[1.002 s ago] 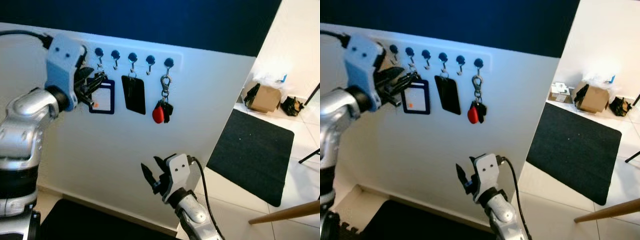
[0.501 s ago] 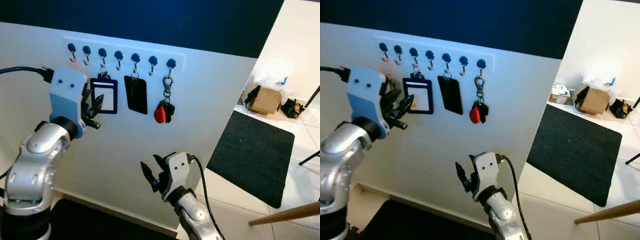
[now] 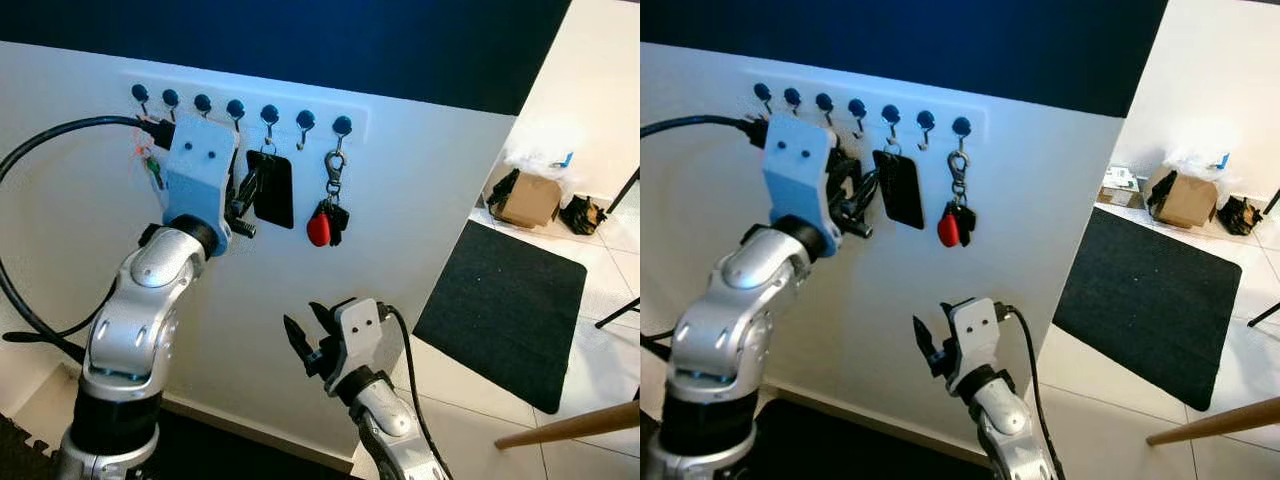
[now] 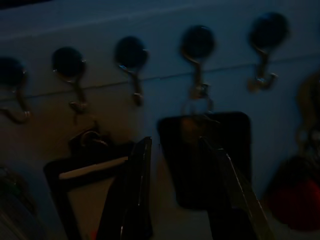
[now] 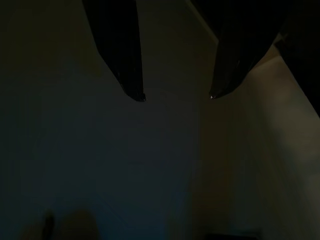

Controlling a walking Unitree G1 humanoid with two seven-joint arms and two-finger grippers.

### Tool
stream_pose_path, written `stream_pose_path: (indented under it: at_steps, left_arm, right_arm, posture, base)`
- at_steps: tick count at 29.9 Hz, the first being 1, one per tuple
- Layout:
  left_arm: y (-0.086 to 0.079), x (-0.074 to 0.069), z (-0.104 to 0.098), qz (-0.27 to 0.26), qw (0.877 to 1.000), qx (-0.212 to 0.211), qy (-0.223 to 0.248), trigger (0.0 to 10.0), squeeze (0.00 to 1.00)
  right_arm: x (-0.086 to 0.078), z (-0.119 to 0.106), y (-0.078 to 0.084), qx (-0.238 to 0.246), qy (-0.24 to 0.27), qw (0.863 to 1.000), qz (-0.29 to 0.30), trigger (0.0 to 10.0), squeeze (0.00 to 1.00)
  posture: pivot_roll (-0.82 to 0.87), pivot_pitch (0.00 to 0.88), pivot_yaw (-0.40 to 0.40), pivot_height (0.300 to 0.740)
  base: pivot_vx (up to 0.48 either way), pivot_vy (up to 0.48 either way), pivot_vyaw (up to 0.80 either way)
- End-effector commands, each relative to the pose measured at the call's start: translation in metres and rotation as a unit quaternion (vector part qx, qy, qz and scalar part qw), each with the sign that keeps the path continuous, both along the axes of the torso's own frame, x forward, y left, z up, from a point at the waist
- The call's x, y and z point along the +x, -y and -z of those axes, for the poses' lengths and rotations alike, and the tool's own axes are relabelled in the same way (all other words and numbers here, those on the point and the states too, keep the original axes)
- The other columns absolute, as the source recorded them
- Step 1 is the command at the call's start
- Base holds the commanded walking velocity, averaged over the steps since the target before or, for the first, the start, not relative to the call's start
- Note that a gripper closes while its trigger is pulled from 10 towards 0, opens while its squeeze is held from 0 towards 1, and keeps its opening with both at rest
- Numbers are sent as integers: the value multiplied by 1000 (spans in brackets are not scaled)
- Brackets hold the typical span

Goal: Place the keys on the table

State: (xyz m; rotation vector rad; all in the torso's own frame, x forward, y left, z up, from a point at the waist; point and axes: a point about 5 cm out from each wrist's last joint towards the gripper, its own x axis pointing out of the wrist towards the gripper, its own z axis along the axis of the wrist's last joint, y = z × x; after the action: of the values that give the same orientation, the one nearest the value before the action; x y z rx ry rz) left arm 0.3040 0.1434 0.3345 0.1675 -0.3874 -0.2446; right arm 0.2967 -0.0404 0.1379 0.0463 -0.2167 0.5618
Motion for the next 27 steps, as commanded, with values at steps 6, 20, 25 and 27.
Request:
stream_pose_path:
  at_steps: [6, 20, 25, 27]
  left_arm:
    - [-6, 3, -2, 35, 999, -23, -13, 10000, 0]
    - [5, 9, -8, 87, 996, -30, -13, 10000, 0]
    - [12, 16, -10, 97, 995, -29, -13, 10000, 0]
    - [13, 20, -11, 96, 995, -31, -13, 10000, 0]
  right_arm:
    - [-2, 5, 1, 4, -13, 1000, 3, 10000, 0]
    - [-3, 4, -2, 3, -13, 1000, -5, 10000, 0]
    - [-3, 5, -1, 2, -13, 1000, -2, 10000, 0]
    - [-3, 5, -1, 2, -14, 1000, -2, 10000, 0]
  posture:
    - [252, 182, -47, 740]
    - [250, 176, -49, 740]
    - [245, 180, -45, 740]
    - [245, 182, -43, 740]
  base:
    - [0, 0, 0]
    - [0, 0, 0]
    - [0, 0, 0]
    - [0, 0, 0]
